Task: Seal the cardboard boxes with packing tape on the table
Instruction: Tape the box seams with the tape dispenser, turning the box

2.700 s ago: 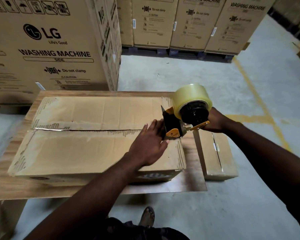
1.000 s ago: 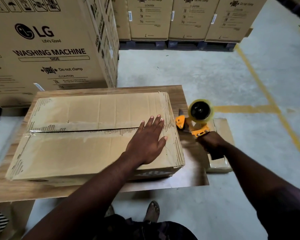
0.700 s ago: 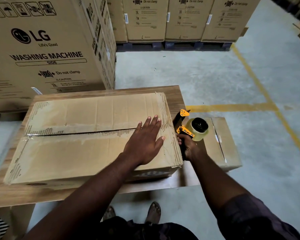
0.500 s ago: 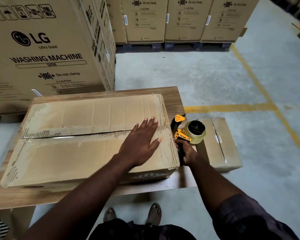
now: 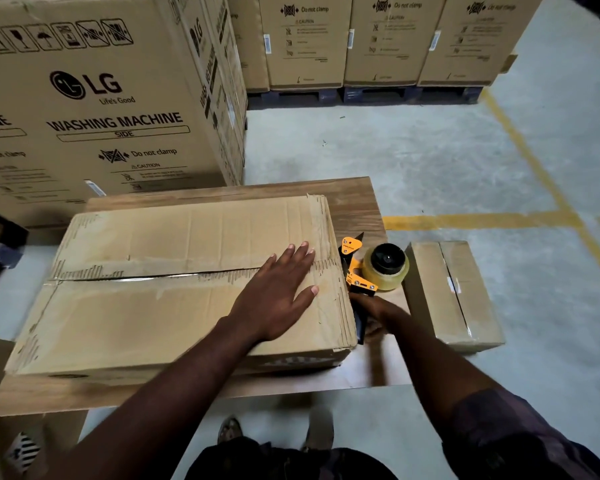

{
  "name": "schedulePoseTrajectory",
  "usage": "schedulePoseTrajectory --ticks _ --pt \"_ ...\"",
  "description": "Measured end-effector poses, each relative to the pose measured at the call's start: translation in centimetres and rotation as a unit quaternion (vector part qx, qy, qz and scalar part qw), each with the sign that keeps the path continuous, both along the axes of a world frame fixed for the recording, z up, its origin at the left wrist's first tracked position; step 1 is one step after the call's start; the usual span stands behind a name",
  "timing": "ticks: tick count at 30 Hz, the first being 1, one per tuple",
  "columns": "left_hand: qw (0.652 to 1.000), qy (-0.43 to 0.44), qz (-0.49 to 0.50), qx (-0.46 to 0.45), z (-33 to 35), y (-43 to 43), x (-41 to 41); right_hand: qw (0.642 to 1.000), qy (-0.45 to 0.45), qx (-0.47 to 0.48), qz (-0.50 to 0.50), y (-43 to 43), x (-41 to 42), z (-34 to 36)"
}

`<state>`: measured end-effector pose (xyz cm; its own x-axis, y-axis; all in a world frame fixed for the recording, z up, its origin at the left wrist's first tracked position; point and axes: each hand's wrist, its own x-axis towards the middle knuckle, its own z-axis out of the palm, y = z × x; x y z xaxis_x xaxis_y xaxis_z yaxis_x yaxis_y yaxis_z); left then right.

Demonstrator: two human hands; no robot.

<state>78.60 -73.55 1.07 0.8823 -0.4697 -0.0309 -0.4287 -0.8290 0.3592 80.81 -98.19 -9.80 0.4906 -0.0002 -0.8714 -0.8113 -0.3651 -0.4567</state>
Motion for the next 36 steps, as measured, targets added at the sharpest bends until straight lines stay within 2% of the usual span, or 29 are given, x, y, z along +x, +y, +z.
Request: schedulePoseTrajectory --ticks 2,3,5,6,7,8,9,10,12,15,17,19,21,22,26,29,36 --pt "1.0 0.0 0.0 0.0 -0.1 0.0 0.0 0.973 0.004 -0.138 0.184 -0.6 0.8 3.1" --pt "1.0 0.0 0.0 0.0 -0.2 -0.1 0.0 0.954 -0.048 -0.189 0.226 -0.6 1.5 4.7" --pt "1.0 -0.001 -0.001 -0.005 -0.2 -0.1 0.1 0.935 -0.219 -0.209 0.185 0.0 2.8 7.5" --pt "1.0 -0.001 -0.001 -0.006 -0.2 -0.2 0.1 0.943 -0.278 -0.145 0.111 0.6 3.1 9.1" --pt "1.0 -0.001 -0.001 -0.006 -0.2 -0.3 0.1 0.953 -0.3 -0.029 0.03 1.4 3.2 10.4" --pt "1.0 -0.001 -0.001 -0.004 -0.1 -0.4 0.1 0.956 -0.278 0.086 -0.024 2.4 2.9 11.7" --pt "1.0 0.0 -0.001 -0.002 -0.1 -0.5 0.1 0.954 -0.257 0.147 -0.04 3.3 2.5 12.2" --pt "1.0 0.0 -0.001 0.0 0.0 -0.5 0.1 0.957 -0.248 0.149 -0.022 4.3 2.1 12.2" --pt "1.0 0.001 -0.003 0.004 0.0 -0.6 0.1 0.964 -0.255 0.073 -0.014 5.7 1.1 11.2" --pt "1.0 0.005 -0.004 0.003 -0.1 -0.5 0.1 0.969 -0.232 0.06 -0.059 6.1 0.6 10.2" --pt "1.0 0.007 -0.007 0.001 -0.3 -0.6 0.3 0.972 -0.237 -0.007 -0.004 6.3 0.7 11.6" --pt "1.0 0.006 -0.014 0.005 -0.2 -0.7 0.4 0.928 -0.34 -0.15 0.001 7.3 0.9 12.6" --pt "1.0 0.004 -0.022 0.003 0.1 -0.7 0.5 0.874 -0.445 -0.194 -0.025 9.6 0.5 13.7" --pt "1.0 -0.001 -0.03 0.001 0.2 -0.8 0.5 0.868 -0.454 -0.202 -0.017 10.8 0.3 13.9" --pt "0.999 -0.015 -0.048 0.0 0.4 0.0 0.6 0.851 -0.417 -0.316 0.044 13.8 -0.5 12.5" --pt "1.0 0.001 -0.029 -0.009 0.9 2.2 0.4 0.847 -0.413 -0.334 0.038 13.8 -0.3 12.0" --pt "0.996 0.006 0.075 0.055 0.4 20.2 -1.6 0.809 -0.392 -0.427 0.102 14.5 -0.6 11.1"
